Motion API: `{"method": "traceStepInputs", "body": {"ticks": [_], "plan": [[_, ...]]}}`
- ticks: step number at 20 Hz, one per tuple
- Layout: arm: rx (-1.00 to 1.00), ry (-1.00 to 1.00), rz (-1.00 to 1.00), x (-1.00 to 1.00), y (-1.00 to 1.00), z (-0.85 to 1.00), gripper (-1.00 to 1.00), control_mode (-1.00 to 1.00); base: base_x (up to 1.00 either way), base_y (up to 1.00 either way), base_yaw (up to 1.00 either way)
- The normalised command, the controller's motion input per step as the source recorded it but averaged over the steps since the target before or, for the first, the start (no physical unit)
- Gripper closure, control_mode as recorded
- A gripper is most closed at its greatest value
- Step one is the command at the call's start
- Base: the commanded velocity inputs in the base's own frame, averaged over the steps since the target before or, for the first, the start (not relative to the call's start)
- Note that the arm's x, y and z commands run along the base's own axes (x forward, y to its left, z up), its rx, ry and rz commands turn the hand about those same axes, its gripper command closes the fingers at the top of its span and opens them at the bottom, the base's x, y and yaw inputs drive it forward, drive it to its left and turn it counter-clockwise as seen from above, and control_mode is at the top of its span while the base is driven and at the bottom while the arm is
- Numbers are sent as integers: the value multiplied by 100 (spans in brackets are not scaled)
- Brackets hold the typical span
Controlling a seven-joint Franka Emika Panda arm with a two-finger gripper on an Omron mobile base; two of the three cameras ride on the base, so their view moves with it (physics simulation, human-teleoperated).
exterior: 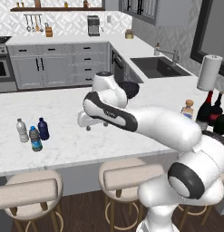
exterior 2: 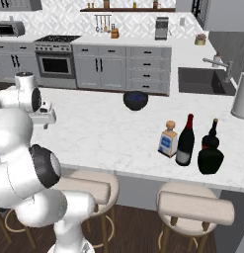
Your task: Move the plastic bottles in the middle to the plastics group, and the glass bottles in the middle to the glass group.
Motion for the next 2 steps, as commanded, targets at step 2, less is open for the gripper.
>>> {"method": "traceStepInputs", "body": {"ticks": [2], "plan": [[0,0,0,-83,-100,0,-100,-100,0,0,0]]}}
